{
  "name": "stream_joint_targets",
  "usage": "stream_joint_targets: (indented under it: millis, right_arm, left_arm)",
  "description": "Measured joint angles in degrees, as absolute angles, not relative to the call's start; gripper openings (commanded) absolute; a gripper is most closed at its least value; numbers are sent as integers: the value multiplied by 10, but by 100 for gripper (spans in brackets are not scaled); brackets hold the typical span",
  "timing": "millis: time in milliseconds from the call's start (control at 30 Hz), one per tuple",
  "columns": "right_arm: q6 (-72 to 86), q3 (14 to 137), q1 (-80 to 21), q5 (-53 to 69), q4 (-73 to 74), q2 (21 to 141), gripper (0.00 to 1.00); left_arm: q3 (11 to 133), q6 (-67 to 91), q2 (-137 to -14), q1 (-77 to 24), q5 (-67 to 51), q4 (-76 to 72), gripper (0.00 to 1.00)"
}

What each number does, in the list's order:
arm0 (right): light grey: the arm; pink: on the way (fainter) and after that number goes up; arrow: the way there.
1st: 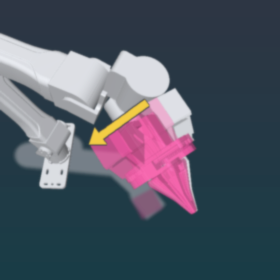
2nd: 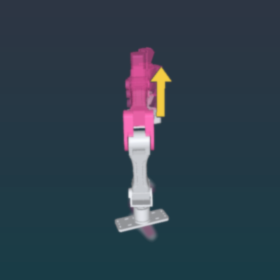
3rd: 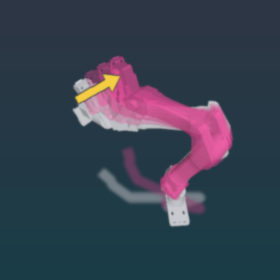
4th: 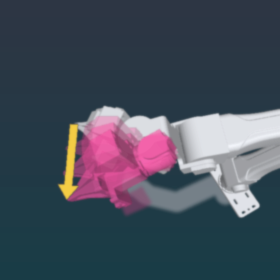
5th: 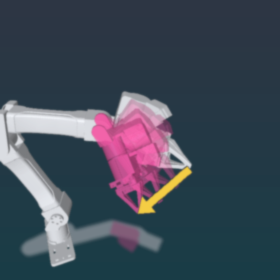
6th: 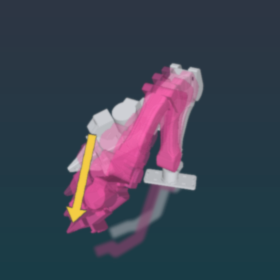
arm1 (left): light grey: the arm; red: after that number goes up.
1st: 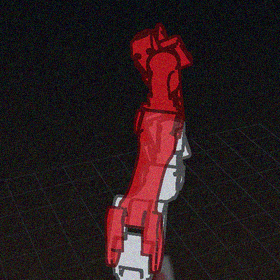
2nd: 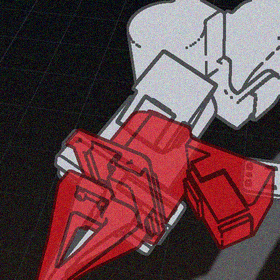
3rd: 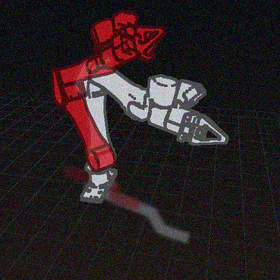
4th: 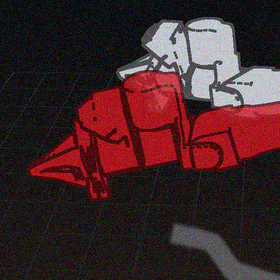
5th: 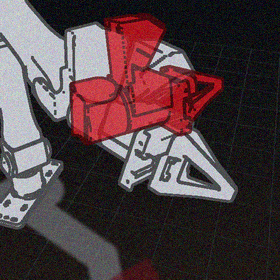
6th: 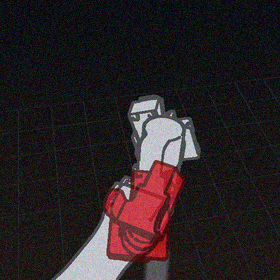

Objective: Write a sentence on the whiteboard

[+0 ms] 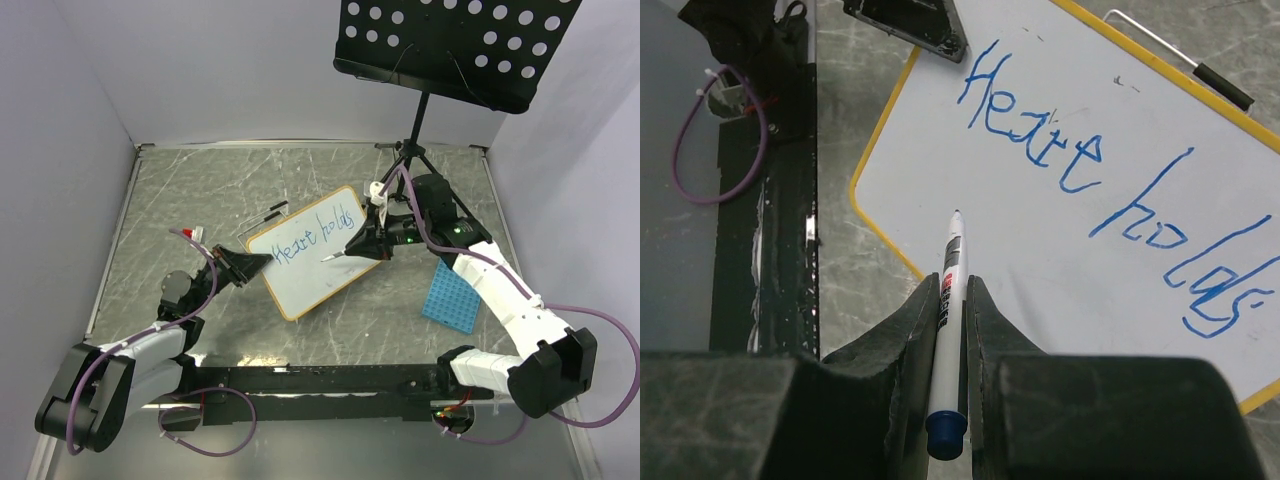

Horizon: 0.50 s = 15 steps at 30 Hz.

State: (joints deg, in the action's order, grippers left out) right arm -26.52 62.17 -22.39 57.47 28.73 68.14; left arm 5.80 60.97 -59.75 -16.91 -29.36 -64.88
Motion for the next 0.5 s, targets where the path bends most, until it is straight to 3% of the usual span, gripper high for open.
stream_joint_targets:
  millis: [500]
  right_arm:
    - [-298,623,-264,547,310,682,0]
  left_arm:
    - [58,614,-589,-169,-274,-642,1]
